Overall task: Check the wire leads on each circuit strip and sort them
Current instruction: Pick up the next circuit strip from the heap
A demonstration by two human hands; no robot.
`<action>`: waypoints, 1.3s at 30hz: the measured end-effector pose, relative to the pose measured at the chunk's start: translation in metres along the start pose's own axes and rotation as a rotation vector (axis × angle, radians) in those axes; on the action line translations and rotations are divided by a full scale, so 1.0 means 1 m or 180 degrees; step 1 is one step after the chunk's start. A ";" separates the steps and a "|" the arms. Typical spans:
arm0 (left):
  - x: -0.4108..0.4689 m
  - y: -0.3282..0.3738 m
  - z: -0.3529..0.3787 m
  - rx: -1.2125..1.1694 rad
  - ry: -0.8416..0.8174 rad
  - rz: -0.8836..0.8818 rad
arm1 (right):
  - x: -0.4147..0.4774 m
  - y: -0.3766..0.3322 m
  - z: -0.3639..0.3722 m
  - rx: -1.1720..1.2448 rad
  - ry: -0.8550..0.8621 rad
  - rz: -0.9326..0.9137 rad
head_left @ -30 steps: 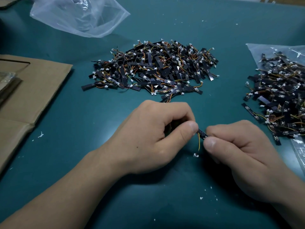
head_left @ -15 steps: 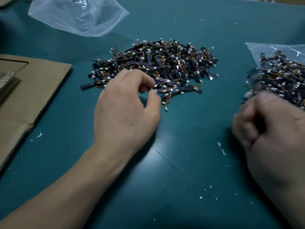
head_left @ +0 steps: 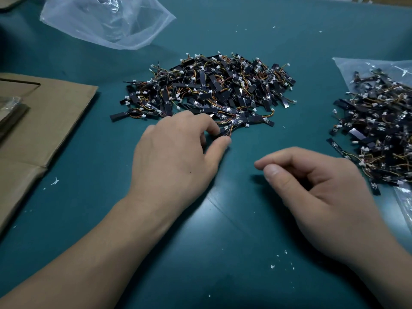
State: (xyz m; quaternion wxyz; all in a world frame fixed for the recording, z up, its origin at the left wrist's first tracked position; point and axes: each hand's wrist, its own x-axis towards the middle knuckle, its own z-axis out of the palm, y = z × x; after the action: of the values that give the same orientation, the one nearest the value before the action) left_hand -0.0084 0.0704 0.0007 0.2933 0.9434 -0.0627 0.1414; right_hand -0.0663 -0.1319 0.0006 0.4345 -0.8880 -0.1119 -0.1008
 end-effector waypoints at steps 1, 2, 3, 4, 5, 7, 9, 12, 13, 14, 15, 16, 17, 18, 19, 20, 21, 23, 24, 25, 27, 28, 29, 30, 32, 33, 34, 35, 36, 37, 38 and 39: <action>0.000 -0.001 0.000 -0.0007 0.0017 0.0037 | 0.000 0.000 0.000 0.0101 0.0057 0.0008; 0.000 -0.002 0.000 -0.0024 0.0046 0.0052 | 0.000 0.001 -0.001 0.0227 0.0113 0.0030; 0.000 -0.003 0.000 -0.0031 0.0065 0.0056 | 0.000 0.001 -0.001 0.0333 0.0153 0.0062; 0.000 -0.003 0.000 -0.0026 0.0062 0.0058 | 0.000 0.001 -0.002 0.0392 0.0169 0.0091; 0.000 -0.003 0.000 -0.0016 0.0046 0.0046 | 0.000 0.001 -0.001 0.0408 0.0160 0.0106; 0.001 -0.002 0.000 -0.0037 0.0067 -0.0037 | 0.001 0.000 0.000 0.0380 0.0118 0.0090; 0.002 -0.001 -0.001 -0.0252 0.0149 -0.0163 | 0.001 -0.001 0.000 0.0357 0.0105 0.0072; 0.003 0.002 -0.006 -0.0942 0.0209 0.0174 | 0.001 -0.001 -0.001 0.0381 0.0126 0.0094; 0.003 0.005 -0.010 -0.1091 0.0150 0.0424 | 0.001 -0.002 -0.002 0.0398 0.0127 0.0097; 0.001 0.008 -0.012 -0.1190 0.0033 0.0689 | 0.001 -0.002 -0.002 0.0430 0.0108 0.0105; -0.001 0.010 -0.014 -0.1248 -0.0135 0.0947 | 0.002 -0.004 -0.002 0.0468 0.0059 0.0121; -0.003 0.011 -0.015 -0.1257 -0.0312 0.1177 | 0.002 -0.005 -0.002 0.0481 -0.0018 0.0135; -0.005 0.011 -0.014 -0.1222 -0.0463 0.1349 | 0.002 -0.006 -0.002 0.0441 -0.0106 0.0130; -0.006 0.010 -0.012 -0.1166 -0.0581 0.1445 | 0.002 -0.007 -0.003 0.0356 -0.0199 0.0104; -0.007 0.009 -0.011 -0.1121 -0.0672 0.1476 | 0.003 -0.007 -0.003 0.0262 -0.0288 0.0058; -0.007 0.009 -0.009 -0.1104 -0.0730 0.1477 | 0.003 -0.008 -0.003 0.0179 -0.0350 -0.0003; -0.007 0.008 -0.008 -0.1107 -0.0741 0.1461 | 0.003 -0.008 -0.002 0.0107 -0.0372 -0.0052; -0.006 0.007 -0.006 -0.1113 -0.0657 0.1384 | 0.004 -0.007 -0.001 -0.0009 -0.0313 -0.0052; -0.006 0.006 -0.006 -0.1133 -0.0627 0.1348 | 0.003 -0.007 -0.001 -0.0059 -0.0247 -0.0031; -0.006 0.005 -0.006 -0.1198 -0.0656 0.1320 | 0.003 -0.006 -0.001 -0.0096 -0.0160 -0.0015; -0.006 0.004 -0.006 -0.1405 -0.0892 0.1237 | 0.002 -0.005 0.000 -0.0054 0.0003 0.0059; -0.007 0.003 -0.005 -0.1429 -0.0984 0.1213 | 0.002 -0.005 0.000 -0.0003 0.0050 0.0106; -0.007 0.003 -0.004 -0.1387 -0.1006 0.1225 | 0.003 -0.005 0.000 0.0009 0.0079 0.0139; -0.007 0.003 -0.003 -0.1319 -0.0972 0.1256 | 0.003 -0.005 0.000 -0.0021 0.0098 0.0164; -0.007 0.003 -0.001 -0.1192 -0.0797 0.1296 | 0.003 -0.006 0.000 -0.0056 0.0118 0.0218; -0.006 0.002 0.000 -0.1165 -0.0691 0.1268 | 0.003 -0.006 0.000 -0.0051 0.0121 0.0234; -0.005 0.001 0.000 -0.1173 -0.0605 0.1192 | 0.003 -0.006 0.000 -0.0057 0.0111 0.0234; -0.004 0.001 0.000 -0.1196 -0.0538 0.1097 | 0.003 -0.007 0.000 -0.0076 0.0091 0.0227; -0.003 0.001 0.000 -0.1205 -0.0482 0.1008 | 0.003 -0.007 0.001 -0.0091 0.0070 0.0213; -0.003 0.001 -0.001 -0.1203 -0.0430 0.0934 | 0.003 -0.007 0.001 -0.0087 0.0059 0.0192; -0.003 0.002 -0.001 -0.1229 -0.0408 0.0891 | 0.003 -0.008 0.000 -0.0068 0.0059 0.0168; -0.004 0.003 -0.002 -0.1315 -0.0441 0.0884 | 0.003 -0.008 0.000 -0.0037 0.0056 0.0148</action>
State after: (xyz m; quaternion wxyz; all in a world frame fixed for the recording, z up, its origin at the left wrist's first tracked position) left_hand -0.0130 0.0692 0.0033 0.4526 0.8533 -0.2391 0.0995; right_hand -0.0659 -0.1267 0.0075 0.4325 -0.8920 -0.0868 -0.0991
